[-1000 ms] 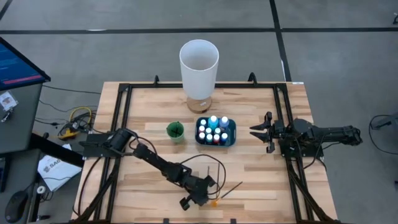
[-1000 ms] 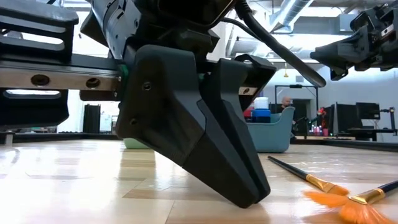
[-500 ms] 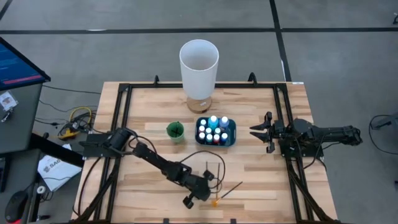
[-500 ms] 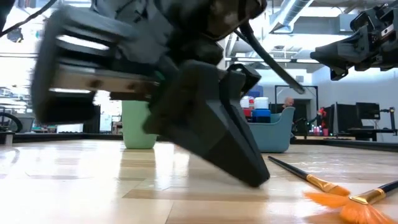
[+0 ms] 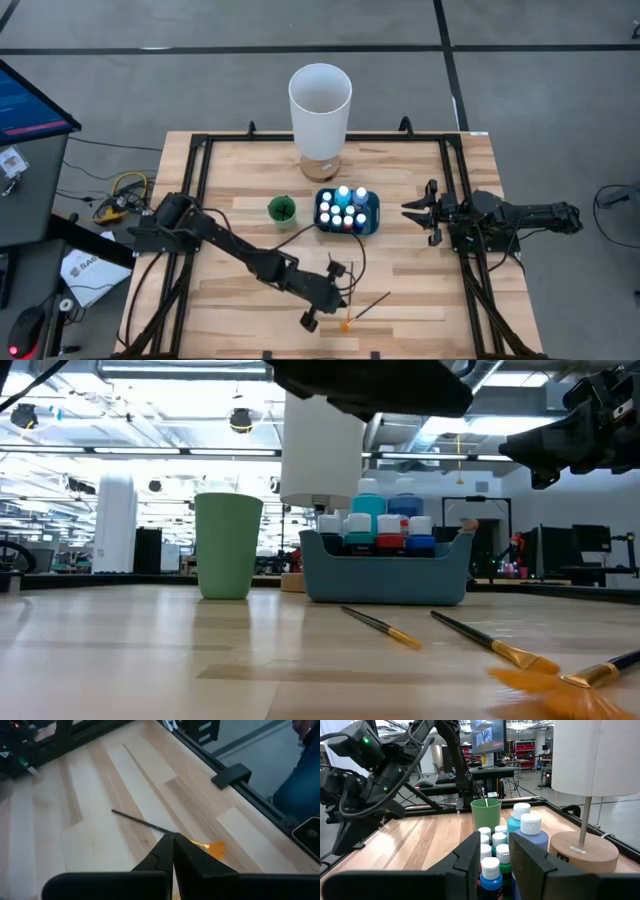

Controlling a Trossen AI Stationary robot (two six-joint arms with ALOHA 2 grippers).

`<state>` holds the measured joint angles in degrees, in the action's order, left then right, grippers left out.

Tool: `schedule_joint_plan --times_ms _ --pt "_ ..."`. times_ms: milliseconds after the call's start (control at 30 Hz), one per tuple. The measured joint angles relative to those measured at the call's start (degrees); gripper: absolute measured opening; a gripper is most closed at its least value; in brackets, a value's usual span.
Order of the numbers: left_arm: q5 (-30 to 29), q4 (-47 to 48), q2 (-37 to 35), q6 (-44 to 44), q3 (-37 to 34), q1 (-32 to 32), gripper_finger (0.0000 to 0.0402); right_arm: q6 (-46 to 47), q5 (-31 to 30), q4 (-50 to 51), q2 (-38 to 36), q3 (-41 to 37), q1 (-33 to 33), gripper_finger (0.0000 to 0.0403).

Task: Pick & Place Paint Supplies
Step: Put the left gold black paintbrush into the green cup

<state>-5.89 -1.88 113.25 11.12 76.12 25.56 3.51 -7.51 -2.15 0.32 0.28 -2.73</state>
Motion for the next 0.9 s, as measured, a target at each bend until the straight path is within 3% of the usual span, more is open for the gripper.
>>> schedule_joint_plan --times_ms 267,500,733,900 --pt "6.6 1.3 1.5 6.2 0.0 -1.6 0.0019 0.0 0.0 0.0 0.0 0.0 0.0 0.0098" --pt "13.3 3.9 5.7 8.4 0.0 -4.1 0.0067 0.0 0.0 0.0 0.0 0.0 0.0 0.0098" --pt "13.7 4.0 8.8 15.5 0.0 -4.1 0.0124 0.0 0.0 0.0 0.0 0.0 0.0 0.0098" --pt "12.8 3.7 9.0 15.8 0.0 -4.6 0.0144 0.0 0.0 0.0 0.0 0.0 0.0 0.0098"
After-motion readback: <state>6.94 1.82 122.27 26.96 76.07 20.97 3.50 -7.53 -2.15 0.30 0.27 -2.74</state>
